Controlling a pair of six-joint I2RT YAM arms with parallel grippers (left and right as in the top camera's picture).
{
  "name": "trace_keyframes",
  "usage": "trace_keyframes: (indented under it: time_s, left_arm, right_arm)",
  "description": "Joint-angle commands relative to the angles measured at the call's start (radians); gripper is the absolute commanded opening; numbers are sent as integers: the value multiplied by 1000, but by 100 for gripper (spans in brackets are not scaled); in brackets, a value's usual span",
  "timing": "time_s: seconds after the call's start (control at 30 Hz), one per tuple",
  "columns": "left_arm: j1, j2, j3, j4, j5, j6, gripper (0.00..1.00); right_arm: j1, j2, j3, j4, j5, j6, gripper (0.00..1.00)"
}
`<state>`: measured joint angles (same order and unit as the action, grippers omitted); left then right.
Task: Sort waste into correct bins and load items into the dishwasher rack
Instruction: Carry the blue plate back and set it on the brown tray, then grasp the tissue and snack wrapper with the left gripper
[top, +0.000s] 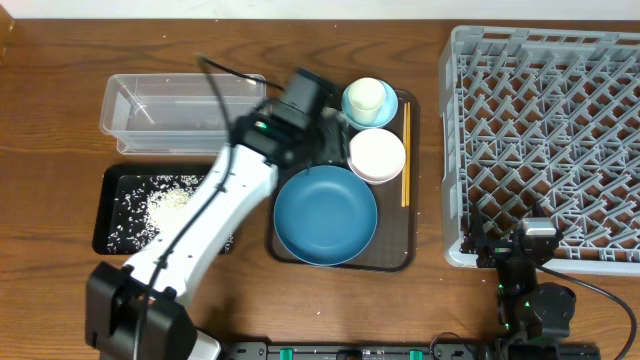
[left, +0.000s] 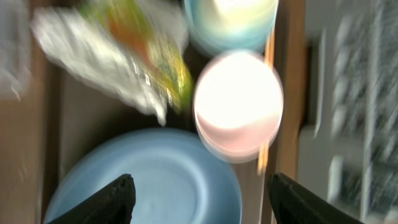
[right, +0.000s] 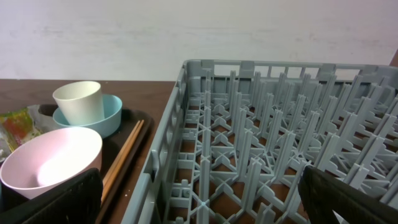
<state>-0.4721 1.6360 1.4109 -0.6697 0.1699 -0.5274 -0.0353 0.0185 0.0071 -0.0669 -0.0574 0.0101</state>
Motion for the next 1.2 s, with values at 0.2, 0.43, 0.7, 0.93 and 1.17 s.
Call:
trace_keyframes:
  time_s: [0.2, 0.43, 0.7, 0.93, 1.17]
  left_arm:
    - [14, 97, 18, 262, -200, -9, 71]
    - [16, 238, 18, 291, -371, -10, 71]
    - [14, 360, 17, 294, -369, -100, 71]
    - [14, 393, 17, 314, -369, -150, 71]
    - [14, 404, 17, 332, -369, -204, 70]
  right_arm:
    - [-10, 0, -2, -3, -7, -11, 99]
    - [-10, 0, -2, -3, -7, -11, 99]
    - [-10, 0, -2, -3, -7, -11, 99]
    - [-10, 0, -2, -3, -7, -11, 99]
    - [-10, 0, -2, -3, -7, -11, 99]
